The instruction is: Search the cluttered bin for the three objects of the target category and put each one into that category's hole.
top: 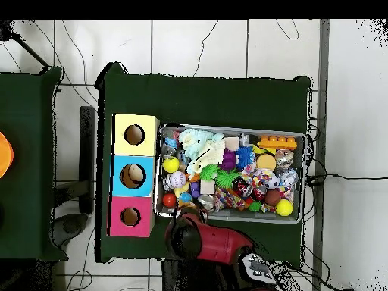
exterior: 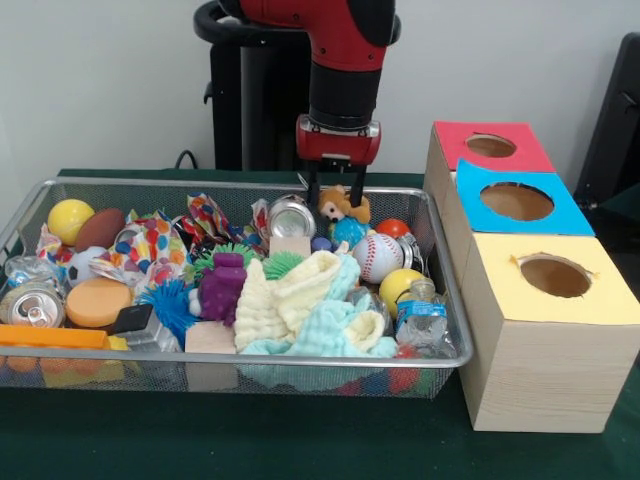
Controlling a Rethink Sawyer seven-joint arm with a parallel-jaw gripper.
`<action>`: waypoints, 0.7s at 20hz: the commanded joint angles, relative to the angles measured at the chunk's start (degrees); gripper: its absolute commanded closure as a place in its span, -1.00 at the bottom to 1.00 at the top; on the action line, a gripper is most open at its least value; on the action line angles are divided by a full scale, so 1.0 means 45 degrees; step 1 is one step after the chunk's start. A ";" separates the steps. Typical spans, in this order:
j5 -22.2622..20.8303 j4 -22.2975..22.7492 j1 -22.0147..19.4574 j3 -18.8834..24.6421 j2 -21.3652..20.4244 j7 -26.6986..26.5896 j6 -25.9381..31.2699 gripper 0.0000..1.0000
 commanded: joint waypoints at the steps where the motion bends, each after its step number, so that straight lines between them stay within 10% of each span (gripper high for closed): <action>1: -0.0672 -0.1172 -0.0422 0.0367 0.2044 0.0921 0.0670 -1.00; 13: -0.0998 -0.1631 -0.0444 0.0552 0.3237 0.1138 -0.0388 -1.00; 14: -0.1064 -0.1639 -0.0395 0.0504 0.3221 0.1140 -0.0320 1.00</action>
